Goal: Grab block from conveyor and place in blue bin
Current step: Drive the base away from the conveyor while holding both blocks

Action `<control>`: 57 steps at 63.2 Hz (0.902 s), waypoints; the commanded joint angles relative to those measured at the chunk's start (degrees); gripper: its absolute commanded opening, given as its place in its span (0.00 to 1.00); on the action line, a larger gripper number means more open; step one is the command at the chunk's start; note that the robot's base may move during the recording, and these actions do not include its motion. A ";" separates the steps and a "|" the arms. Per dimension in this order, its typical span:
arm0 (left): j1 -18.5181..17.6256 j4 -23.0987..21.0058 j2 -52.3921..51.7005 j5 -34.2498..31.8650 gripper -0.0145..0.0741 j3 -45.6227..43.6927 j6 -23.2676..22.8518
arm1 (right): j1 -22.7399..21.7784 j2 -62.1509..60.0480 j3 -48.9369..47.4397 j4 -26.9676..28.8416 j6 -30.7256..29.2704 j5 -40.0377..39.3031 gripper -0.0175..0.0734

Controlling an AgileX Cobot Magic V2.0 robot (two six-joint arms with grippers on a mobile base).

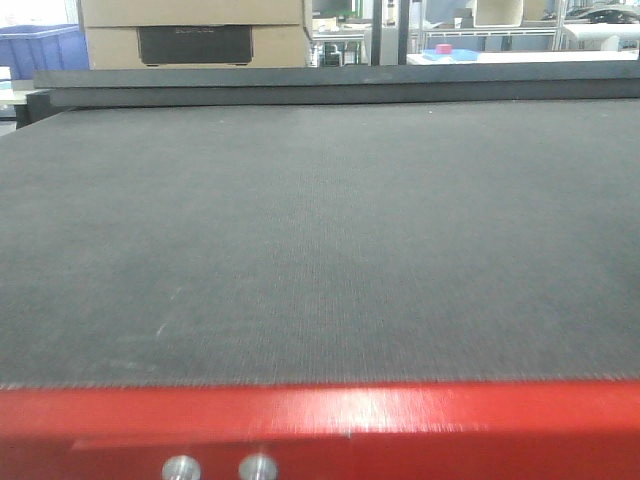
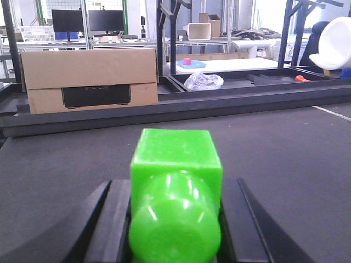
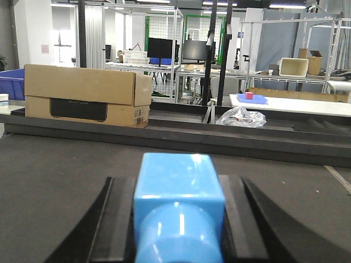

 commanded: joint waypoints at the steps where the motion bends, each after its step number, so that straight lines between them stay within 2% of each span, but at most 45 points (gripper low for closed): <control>1: -0.45 -0.10 -0.17 -1.24 0.04 -0.13 0.14 | 0.06 -0.31 0.12 -0.18 -0.40 -1.25 0.01; 57: -0.45 -0.10 -0.17 -1.24 0.04 -0.13 0.14 | 0.06 -0.31 0.12 -0.18 -0.40 -1.39 0.01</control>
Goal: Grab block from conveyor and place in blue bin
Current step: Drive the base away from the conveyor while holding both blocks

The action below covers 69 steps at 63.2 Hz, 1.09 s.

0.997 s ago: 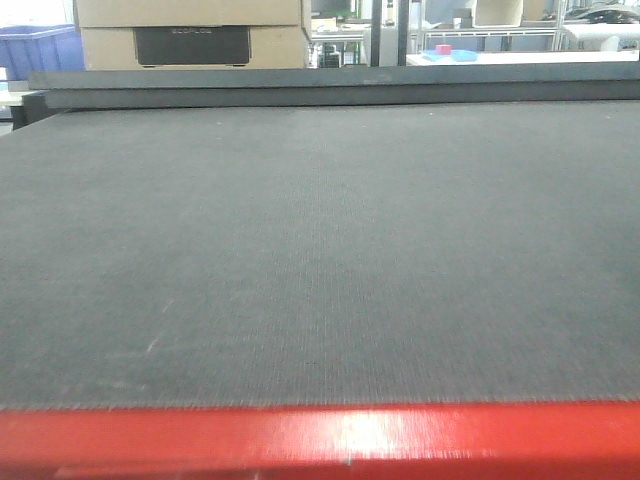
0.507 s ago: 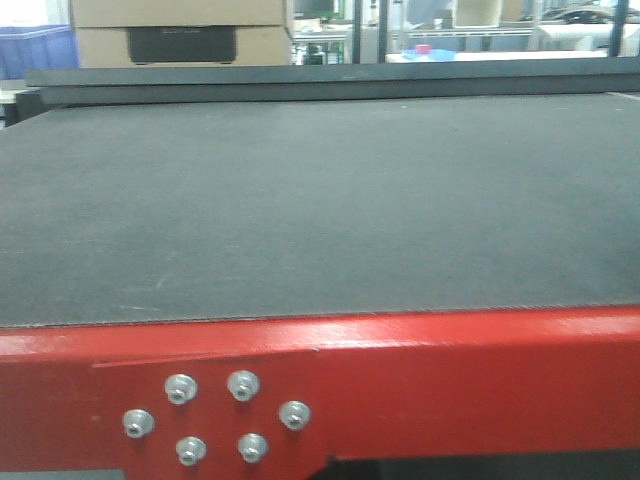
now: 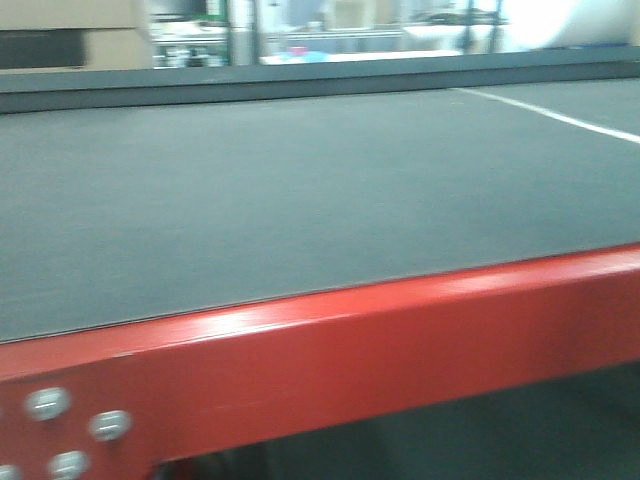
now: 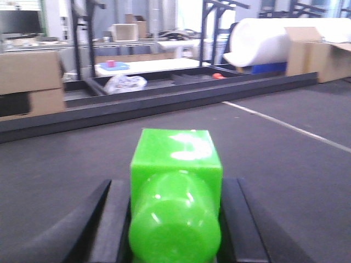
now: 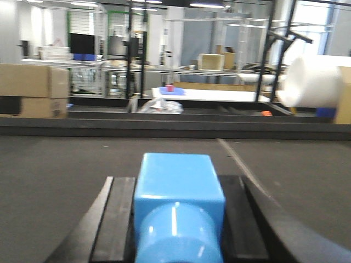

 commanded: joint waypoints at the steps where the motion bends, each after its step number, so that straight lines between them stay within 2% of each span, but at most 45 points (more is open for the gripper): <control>1: -0.45 -0.10 -0.17 -1.13 0.04 -0.13 0.14 | 0.06 -0.22 0.12 -0.18 -0.40 -1.39 0.01; 69: -0.45 -0.10 -0.17 -1.13 0.04 -0.13 0.14 | 0.06 -0.22 0.12 -0.18 -0.40 -1.39 0.01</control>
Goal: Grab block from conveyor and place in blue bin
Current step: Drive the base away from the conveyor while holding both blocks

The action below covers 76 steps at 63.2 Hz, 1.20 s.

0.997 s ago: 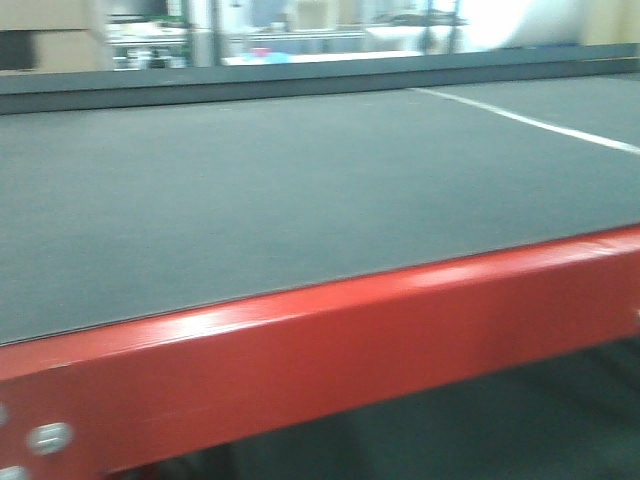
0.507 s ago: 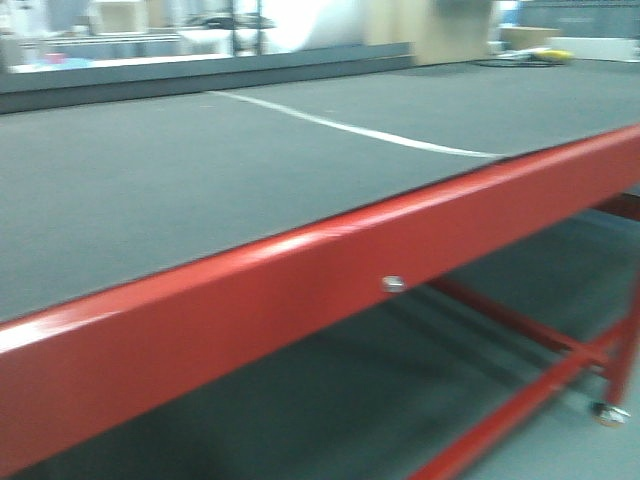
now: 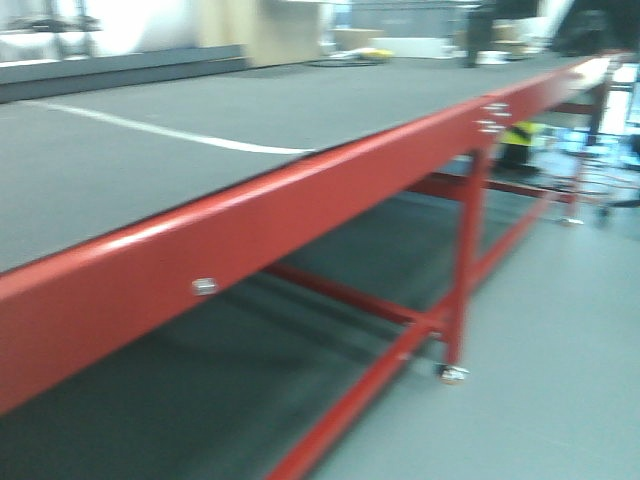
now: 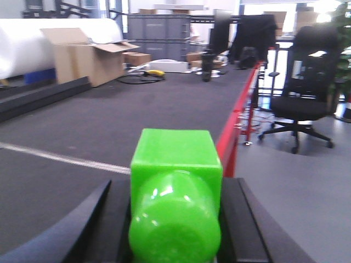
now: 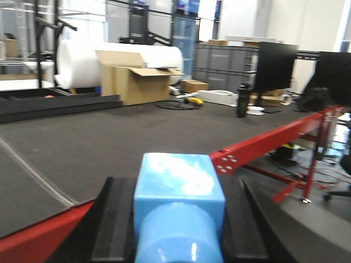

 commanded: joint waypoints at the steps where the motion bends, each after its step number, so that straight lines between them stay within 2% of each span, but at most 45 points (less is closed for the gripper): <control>1: -0.45 -0.10 -0.17 -1.13 0.04 -0.13 0.14 | 0.06 -0.22 0.12 -0.18 -0.40 -1.39 0.01; 76: -0.45 -0.10 -0.17 -1.13 0.04 -0.13 0.14 | 0.06 -0.22 0.12 -0.18 -0.40 -1.39 0.01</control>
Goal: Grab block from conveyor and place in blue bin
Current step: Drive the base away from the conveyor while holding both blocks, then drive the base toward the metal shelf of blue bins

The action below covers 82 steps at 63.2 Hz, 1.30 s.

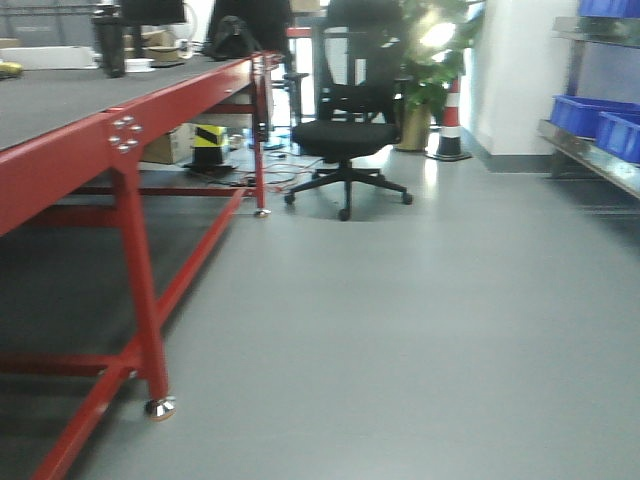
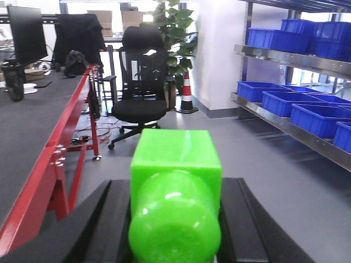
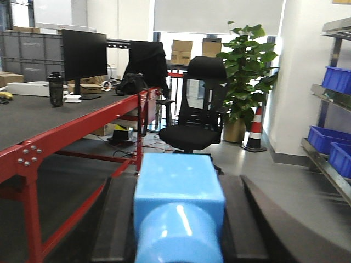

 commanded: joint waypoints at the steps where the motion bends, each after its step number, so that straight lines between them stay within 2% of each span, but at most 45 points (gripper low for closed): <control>1: -0.45 -0.10 -0.17 -1.13 0.04 -0.13 0.14 | 0.06 -0.22 0.12 -0.18 -0.40 -1.39 0.01; 82: -0.45 -0.10 -0.17 -1.13 0.04 -0.13 0.14 | 0.06 -0.22 0.12 -0.18 -0.40 -1.39 0.01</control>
